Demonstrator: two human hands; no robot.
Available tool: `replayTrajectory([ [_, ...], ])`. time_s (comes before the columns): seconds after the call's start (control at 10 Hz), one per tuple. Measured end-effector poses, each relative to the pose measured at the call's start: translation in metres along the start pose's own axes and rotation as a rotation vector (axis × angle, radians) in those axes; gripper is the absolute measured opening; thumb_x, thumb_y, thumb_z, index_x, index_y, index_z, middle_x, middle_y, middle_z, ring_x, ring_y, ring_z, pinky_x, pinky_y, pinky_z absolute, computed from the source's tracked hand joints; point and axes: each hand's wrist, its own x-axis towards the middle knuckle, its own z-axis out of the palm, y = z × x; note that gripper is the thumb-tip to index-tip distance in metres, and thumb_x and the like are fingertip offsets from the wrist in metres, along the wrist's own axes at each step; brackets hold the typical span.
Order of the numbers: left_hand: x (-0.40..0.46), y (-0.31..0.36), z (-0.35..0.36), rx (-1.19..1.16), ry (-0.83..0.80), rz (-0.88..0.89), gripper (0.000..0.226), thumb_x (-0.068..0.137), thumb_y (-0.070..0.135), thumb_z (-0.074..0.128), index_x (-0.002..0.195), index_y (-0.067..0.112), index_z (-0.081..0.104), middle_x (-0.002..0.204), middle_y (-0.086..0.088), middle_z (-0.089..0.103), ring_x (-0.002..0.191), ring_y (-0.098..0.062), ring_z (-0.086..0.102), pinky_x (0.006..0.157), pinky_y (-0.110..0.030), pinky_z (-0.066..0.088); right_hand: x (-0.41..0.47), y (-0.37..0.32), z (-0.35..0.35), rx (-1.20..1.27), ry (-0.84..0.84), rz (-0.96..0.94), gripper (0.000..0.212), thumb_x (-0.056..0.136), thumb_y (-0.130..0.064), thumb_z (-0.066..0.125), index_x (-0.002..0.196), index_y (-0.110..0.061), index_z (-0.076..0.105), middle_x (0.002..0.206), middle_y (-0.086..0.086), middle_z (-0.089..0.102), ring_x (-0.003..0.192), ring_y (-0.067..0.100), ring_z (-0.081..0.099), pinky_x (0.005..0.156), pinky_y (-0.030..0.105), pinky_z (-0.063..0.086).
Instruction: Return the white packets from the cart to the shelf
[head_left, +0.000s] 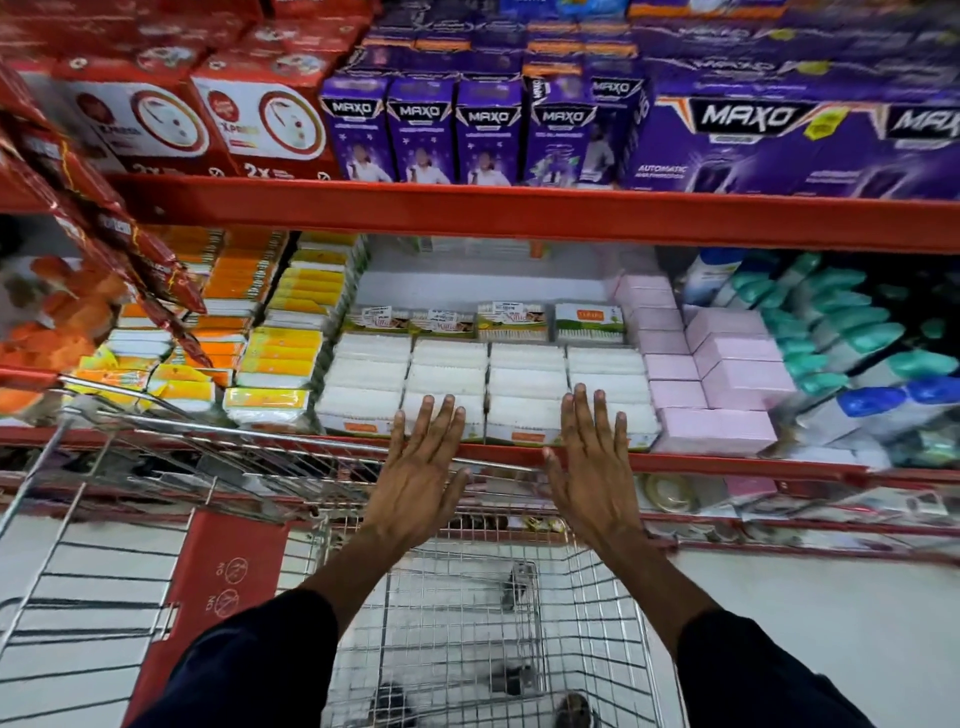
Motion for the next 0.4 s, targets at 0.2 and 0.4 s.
replayTrajectory([
  [0.2, 0.001, 0.002, 0.000, 0.035, -0.020, -0.009, 0.072, 0.102, 0.052, 0.029, 0.157, 0.015, 0.000, 0.167, -0.007, -0.004, 0.153, -0.025, -0.008, 0.122, -0.058, 0.006, 0.001, 0.001, 0.001, -0.027, -0.014, -0.006, 0.069, 0.100, -0.043, 0.028, 0.153, -0.010, -0.002, 0.164, 0.010, -0.006, 0.149, 0.023, -0.014, 0.121, 0.054, 0.009],
  [0.4, 0.000, 0.020, -0.042, 0.075, 0.103, -0.009, 0.074, 0.102, 0.052, 0.031, 0.156, 0.012, -0.002, 0.166, -0.009, -0.007, 0.153, -0.027, -0.012, 0.122, -0.055, 0.000, 0.002, -0.016, -0.041, 0.009, 0.102, -0.062, 0.071, 0.100, -0.043, 0.032, 0.154, -0.010, -0.001, 0.163, 0.011, -0.005, 0.150, 0.025, -0.010, 0.120, 0.054, 0.013],
])
